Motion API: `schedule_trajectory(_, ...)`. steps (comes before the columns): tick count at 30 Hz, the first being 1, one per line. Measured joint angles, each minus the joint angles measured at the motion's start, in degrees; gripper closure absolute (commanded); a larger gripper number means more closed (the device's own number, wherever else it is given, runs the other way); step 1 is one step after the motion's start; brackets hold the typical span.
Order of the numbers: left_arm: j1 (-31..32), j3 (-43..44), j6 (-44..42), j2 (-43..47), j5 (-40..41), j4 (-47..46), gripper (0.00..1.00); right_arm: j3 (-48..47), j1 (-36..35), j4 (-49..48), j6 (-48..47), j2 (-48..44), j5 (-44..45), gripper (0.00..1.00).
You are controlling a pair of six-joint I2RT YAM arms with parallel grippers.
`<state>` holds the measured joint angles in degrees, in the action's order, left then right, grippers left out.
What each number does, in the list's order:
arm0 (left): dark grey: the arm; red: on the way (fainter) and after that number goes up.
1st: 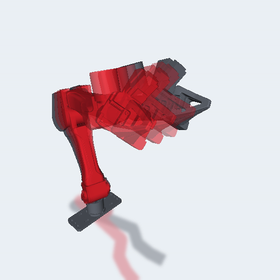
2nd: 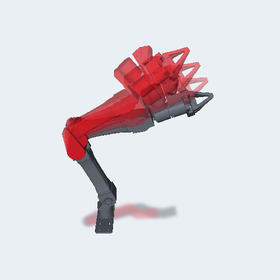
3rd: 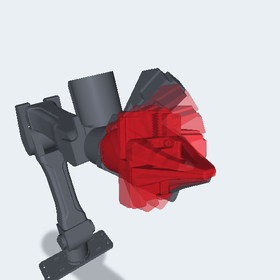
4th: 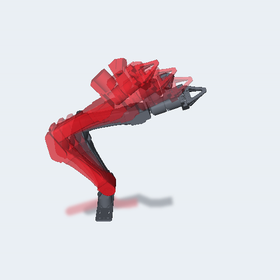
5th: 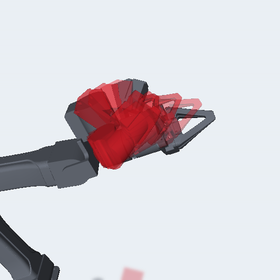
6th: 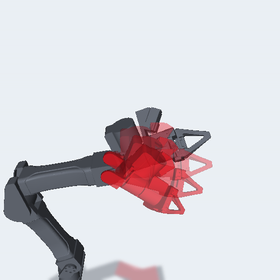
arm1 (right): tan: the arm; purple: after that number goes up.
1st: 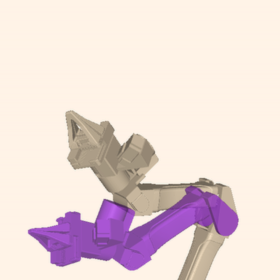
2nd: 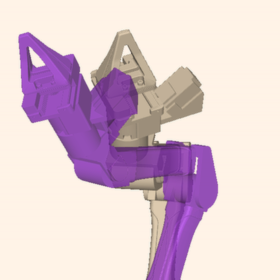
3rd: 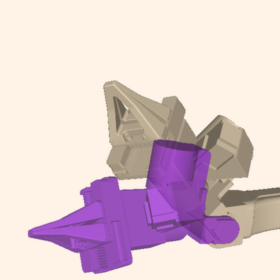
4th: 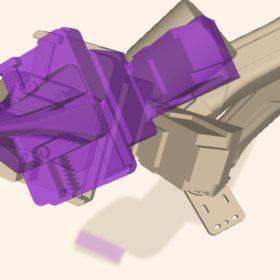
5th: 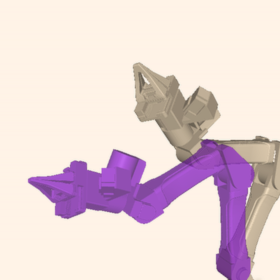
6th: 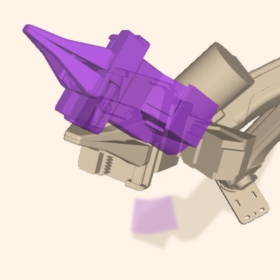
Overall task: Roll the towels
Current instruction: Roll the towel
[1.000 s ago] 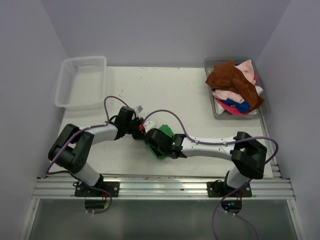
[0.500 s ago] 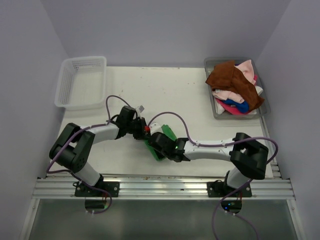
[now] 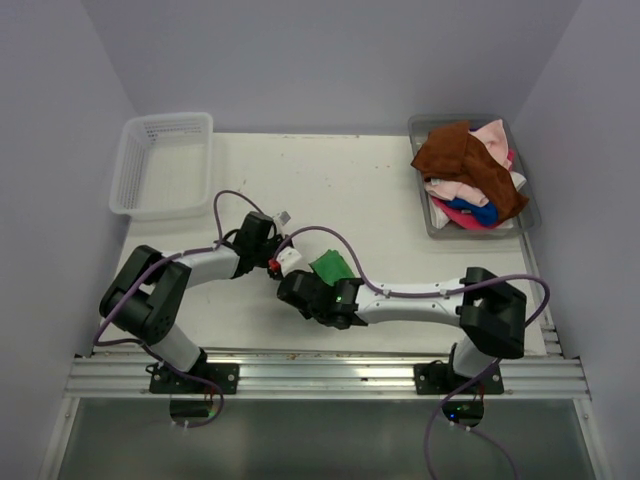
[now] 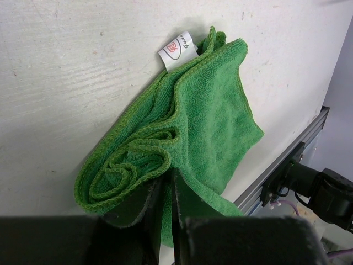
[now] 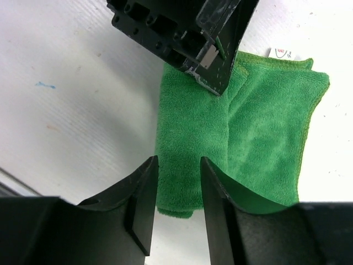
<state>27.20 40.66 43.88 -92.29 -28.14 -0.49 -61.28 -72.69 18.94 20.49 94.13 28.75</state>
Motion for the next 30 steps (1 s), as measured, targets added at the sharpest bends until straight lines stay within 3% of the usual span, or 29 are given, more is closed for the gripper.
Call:
schedule_trajectory(9,0.00,0.02,0.00,-0.13,-0.04,-0.02,0.86,-2.38,-1.86,1.07,-4.28,6.60,3.67,0.48)
schedule_trajectory(16,0.00,0.07,0.02,-0.20,-0.04,-0.02,0.85,-2.47,-2.14,0.74,-5.18,10.67,6.29,0.48)
schedule_trajectory(19,0.04,0.15,0.02,-0.20,-0.07,0.02,0.83,-2.47,-2.23,0.57,-4.81,12.15,8.24,0.59)
schedule_trajectory(23,0.26,0.61,-0.07,-0.02,0.09,0.74,0.75,-2.32,-2.51,0.20,-3.15,12.61,10.27,0.85)
schedule_trajectory(25,0.28,1.27,-0.13,0.48,0.26,2.03,0.61,-1.31,-2.69,-1.09,-2.10,12.22,10.88,0.89)
schedule_trajectory(30,0.02,3.34,-1.16,3.50,0.37,6.51,0.39,4.90,-1.11,-8.35,-0.44,7.58,7.19,0.95)
